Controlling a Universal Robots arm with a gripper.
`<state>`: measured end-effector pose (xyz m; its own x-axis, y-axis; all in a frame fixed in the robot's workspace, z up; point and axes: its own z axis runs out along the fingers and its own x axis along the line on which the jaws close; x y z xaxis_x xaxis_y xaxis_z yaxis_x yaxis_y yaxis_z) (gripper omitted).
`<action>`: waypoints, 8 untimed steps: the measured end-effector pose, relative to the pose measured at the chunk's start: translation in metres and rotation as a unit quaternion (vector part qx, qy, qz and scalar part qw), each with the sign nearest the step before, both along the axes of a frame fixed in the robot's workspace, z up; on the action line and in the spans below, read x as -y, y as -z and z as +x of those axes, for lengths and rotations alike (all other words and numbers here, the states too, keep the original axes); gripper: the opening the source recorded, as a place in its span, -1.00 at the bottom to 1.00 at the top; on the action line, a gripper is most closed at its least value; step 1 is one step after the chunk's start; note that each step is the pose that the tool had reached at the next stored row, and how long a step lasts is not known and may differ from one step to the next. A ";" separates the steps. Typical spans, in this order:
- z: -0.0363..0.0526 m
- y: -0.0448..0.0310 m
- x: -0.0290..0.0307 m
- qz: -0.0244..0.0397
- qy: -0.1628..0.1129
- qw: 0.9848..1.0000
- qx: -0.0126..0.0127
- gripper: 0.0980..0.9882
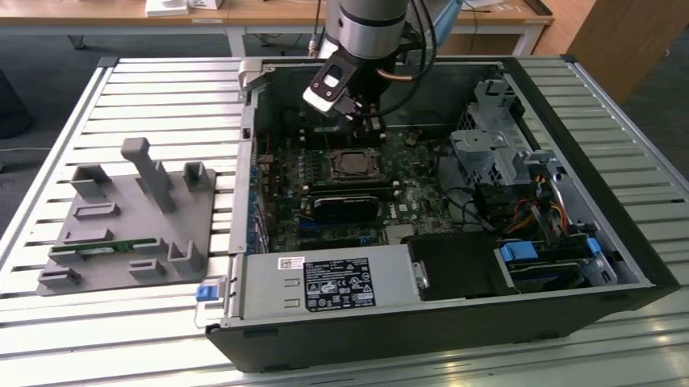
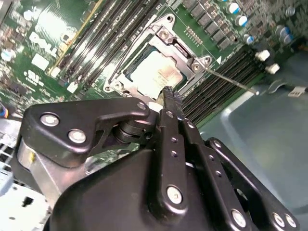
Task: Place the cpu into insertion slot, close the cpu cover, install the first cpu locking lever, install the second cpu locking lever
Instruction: 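Install the first cpu locking lever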
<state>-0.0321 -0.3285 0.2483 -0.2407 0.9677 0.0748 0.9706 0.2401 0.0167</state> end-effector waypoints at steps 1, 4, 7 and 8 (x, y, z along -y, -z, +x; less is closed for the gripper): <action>0.0000 0.0000 0.0000 0.000 -0.008 1.000 0.000 -0.98; 0.0000 0.0000 0.0000 0.000 -0.030 1.000 0.000 -0.98; 0.0000 0.0000 0.0000 0.000 -0.054 0.999 0.000 -0.98; 0.0000 0.0000 0.0000 0.000 -0.061 0.998 0.000 -0.98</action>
